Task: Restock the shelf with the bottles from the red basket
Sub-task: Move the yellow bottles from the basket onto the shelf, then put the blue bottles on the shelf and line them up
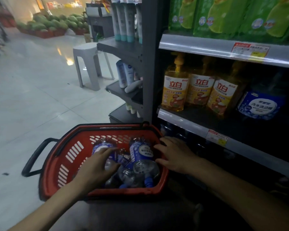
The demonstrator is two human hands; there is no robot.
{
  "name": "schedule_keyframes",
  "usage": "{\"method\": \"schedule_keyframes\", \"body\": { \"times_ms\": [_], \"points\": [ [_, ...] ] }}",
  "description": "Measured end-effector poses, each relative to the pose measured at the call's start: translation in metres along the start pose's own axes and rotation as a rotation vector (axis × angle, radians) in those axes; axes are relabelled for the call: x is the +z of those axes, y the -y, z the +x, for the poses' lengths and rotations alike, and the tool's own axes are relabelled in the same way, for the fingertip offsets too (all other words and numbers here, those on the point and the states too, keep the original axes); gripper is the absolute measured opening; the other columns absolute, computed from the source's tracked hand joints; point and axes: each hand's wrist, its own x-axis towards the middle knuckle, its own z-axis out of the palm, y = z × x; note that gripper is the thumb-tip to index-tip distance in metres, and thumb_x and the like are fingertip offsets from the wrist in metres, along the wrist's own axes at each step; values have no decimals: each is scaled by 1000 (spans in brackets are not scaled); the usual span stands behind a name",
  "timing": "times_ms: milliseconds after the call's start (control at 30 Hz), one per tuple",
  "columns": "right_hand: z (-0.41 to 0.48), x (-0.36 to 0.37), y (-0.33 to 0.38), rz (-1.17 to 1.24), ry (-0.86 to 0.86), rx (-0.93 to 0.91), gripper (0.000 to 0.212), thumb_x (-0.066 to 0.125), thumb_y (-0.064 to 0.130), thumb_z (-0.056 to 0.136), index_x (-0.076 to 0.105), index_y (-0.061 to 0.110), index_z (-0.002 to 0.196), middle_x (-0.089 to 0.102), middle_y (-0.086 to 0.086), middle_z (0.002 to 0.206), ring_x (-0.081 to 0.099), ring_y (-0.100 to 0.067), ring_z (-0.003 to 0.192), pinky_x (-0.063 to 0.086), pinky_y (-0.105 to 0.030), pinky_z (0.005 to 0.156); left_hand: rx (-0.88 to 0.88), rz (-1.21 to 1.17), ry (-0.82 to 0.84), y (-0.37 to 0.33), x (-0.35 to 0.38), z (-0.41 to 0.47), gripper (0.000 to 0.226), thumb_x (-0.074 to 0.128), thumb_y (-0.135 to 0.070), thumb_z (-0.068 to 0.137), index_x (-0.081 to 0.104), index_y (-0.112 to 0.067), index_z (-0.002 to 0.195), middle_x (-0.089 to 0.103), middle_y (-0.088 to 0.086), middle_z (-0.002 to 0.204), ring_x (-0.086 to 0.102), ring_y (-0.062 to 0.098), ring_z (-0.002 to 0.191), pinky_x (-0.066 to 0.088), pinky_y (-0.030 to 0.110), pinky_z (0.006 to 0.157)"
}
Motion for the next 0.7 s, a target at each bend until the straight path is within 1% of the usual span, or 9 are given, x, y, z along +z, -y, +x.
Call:
{"method": "schedule_keyframes", "body": {
  "times_ms": [100,167,233,300,367,433,467,600,700],
  "points": [
    [6,20,5,-53,113,-49,64,47,61,97,42,27,152,27,-13,163,19,-30,152,12,-43,123,-33,105,50,36,23,-32,65,43,-76,86,58,-40,139,61,-17,136,64,8,119,53,29,89],
    [8,38,7,-71,192,-70,65,41,64,96,47,26,149,28,-14,163,13,-30,154,4,-45,125,14,248,60,51,34,-50,55,36,-75,94,64,-41,127,64,-18,120,67,7,105,52,28,77],
    [7,55,6,-64,213,-69,74,20,63,91,57,24,141,38,-9,159,10,-27,156,-6,-49,126,78,327,39,58,41,-59,64,20,-76,98,70,-37,103,62,-15,94,66,10,84,48,29,64],
    [5,65,1,-60,163,-80,84,5,56,83,68,23,129,52,-2,149,14,-23,155,-11,-48,125,115,335,28,61,44,-58,70,12,-73,100,67,-32,86,56,-13,81,62,12,75,43,30,60],
    [3,69,-3,-54,92,-107,82,7,51,82,73,20,118,63,3,135,21,-20,153,-9,-46,126,150,350,14,63,46,-53,67,15,-68,102,64,-29,80,55,-11,77,61,12,72,38,28,58],
    [2,71,-5,-45,30,-115,75,13,50,84,75,16,109,70,3,122,31,-19,149,-3,-44,127,182,377,-22,65,48,-48,58,24,-63,103,64,-28,79,57,-10,75,62,13,69,33,26,57],
    [2,72,-6,-50,15,-111,73,17,50,84,76,15,106,71,3,117,35,-18,146,-1,-42,127,181,377,-31,66,48,-47,53,30,-62,102,65,-28,81,59,-10,76,63,14,70,34,26,56],
    [-1,80,-3,-104,11,-91,67,24,54,85,77,14,96,73,5,102,47,-17,133,8,-43,126,208,371,-31,81,51,-42,46,38,-59,99,69,-26,88,65,-7,82,66,19,75,49,31,56],
    [-5,79,9,-108,20,-58,72,20,56,82,77,14,97,73,4,103,48,-17,130,16,-46,124,277,363,-26,98,43,-30,42,41,-56,98,71,-26,96,69,-4,88,68,22,78,54,36,57]
  ]
}}
